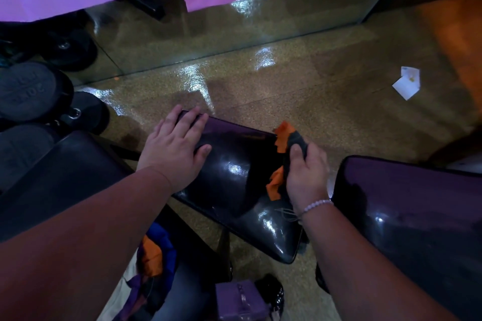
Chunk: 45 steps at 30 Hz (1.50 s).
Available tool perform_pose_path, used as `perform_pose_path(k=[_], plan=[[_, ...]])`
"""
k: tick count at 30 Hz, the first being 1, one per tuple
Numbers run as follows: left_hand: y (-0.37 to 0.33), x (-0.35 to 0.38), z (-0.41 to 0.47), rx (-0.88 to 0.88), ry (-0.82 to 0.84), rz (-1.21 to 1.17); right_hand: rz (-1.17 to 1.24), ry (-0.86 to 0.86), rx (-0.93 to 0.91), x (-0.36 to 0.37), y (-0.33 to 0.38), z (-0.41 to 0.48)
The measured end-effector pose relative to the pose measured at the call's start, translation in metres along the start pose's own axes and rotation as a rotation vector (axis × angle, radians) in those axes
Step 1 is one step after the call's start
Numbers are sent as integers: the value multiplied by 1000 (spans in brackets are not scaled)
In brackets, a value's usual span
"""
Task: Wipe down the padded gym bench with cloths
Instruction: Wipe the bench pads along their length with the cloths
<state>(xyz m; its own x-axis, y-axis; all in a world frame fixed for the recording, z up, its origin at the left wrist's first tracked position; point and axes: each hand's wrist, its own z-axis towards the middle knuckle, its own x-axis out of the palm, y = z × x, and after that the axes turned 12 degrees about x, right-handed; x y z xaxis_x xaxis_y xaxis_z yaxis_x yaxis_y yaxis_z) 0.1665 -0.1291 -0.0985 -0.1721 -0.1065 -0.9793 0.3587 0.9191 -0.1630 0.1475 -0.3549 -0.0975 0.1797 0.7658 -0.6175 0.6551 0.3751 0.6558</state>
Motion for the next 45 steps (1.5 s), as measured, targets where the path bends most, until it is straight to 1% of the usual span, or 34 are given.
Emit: perform_pose_path(k=[2, 5, 8, 10, 11, 12, 15, 16, 18, 20, 21, 22, 23, 25, 27, 28, 30, 32, 33, 36, 38, 39, 41, 43, 45], plan=[[0, 1, 0, 3, 5, -3, 150, 167, 63, 9, 9, -15], [0, 0, 0, 1, -4, -9, 257, 401, 129, 13, 16, -27], [0, 0, 0, -2, -6, -6, 414, 513, 171, 10, 23, -29], [-1, -1, 0, -1, -9, -7, 529, 549, 201, 6, 30, -28], [-1, -1, 0, 1, -10, -7, 529, 529, 202, 4, 30, -25], [-1, -1, 1, 1, -8, -5, 458, 481, 168, 2, 29, -22], [-1, 0, 1, 1, -4, 0, 116, 273, 7, 2, 17, -12], [-1, 0, 0, 0, -7, 0, 40, 223, -45, 3, 15, -12], [0, 0, 1, -2, -5, 4, -98, 198, -181, 10, 12, -16], [1, 0, 1, 0, -2, 8, -424, 229, -357, 23, 9, -25], [1, -1, 1, 1, -1, 6, -602, 257, -409, 30, 6, -28], [1, 0, 1, 2, 1, 3, -723, 271, -443, 36, 1, -30], [1, 0, 1, 2, 3, 0, -773, 247, -482, 41, -5, -29], [0, 0, 1, 2, 1, 0, -777, 177, -574, 44, -14, -23], [0, 0, 1, 1, -7, -4, -786, 165, -623, 45, -21, -11], [0, -1, 1, 1, -11, -8, -790, 170, -619, 43, -23, -5], [0, -2, 1, 1, -16, -12, -774, 107, -550, 39, -24, 11], [0, -2, 1, 3, -20, -17, -748, 20, -414, 32, -26, 29], [1, -2, 1, 2, -22, -22, -735, 4, -341, 28, -26, 39], [1, 1, 0, 6, -22, -22, -713, 39, -142, 21, -22, 58], [2, 2, 0, 15, -21, -17, -700, 19, -92, 29, -12, 51], [2, 3, 0, 17, -22, -17, -715, 3, -146, 36, -7, 39], [1, 2, 1, 19, -21, -13, -736, -27, -418, 55, -5, 4], [1, 2, 1, 20, -16, -4, -767, 27, -654, 64, -15, -34], [1, 1, 1, 25, -12, 4, -836, 85, -787, 57, -37, -49]])
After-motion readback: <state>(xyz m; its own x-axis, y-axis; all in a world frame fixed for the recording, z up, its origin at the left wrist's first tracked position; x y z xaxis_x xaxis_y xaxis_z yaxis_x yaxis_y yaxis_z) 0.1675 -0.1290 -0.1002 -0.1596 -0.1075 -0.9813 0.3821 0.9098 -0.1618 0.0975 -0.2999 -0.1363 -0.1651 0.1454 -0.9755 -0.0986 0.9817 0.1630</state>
